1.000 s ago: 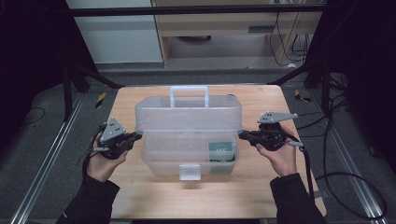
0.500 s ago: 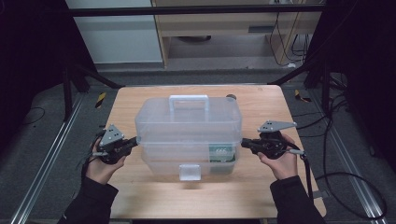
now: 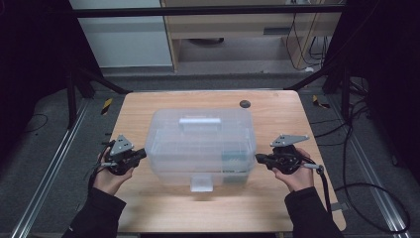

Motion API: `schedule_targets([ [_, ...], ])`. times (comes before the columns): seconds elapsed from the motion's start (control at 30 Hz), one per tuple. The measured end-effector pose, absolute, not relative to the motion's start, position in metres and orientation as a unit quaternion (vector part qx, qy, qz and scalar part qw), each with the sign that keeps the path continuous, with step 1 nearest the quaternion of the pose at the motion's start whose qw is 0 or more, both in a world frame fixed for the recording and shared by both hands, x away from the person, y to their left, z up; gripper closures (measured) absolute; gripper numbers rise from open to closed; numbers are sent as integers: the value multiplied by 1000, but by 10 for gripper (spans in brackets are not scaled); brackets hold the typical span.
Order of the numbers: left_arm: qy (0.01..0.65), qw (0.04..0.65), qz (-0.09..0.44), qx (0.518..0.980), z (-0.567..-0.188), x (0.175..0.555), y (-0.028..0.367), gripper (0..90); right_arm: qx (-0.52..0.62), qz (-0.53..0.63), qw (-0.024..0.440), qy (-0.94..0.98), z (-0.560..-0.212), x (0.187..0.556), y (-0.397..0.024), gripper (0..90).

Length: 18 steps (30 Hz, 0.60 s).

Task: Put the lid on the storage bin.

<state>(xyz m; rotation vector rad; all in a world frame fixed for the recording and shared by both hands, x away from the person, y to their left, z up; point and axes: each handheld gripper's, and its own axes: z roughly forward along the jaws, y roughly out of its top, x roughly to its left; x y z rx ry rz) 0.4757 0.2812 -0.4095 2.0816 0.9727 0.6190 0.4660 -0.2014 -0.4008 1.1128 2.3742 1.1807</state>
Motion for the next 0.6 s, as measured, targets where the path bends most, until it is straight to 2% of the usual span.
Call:
schedule_targets([
  [0.2,421,349,247,800,-427,487,299,839,407,397,157,808,-411,473,-213,831],
  [0.33,445,342,255,788,-436,493,312,746,438,389,179,790,-422,479,-228,686],
  [0.5,467,333,259,777,-443,497,322,684,472,366,203,776,-436,486,-249,552],
  [0.6,472,332,262,774,-445,499,326,608,481,359,216,770,-443,488,-260,540],
])
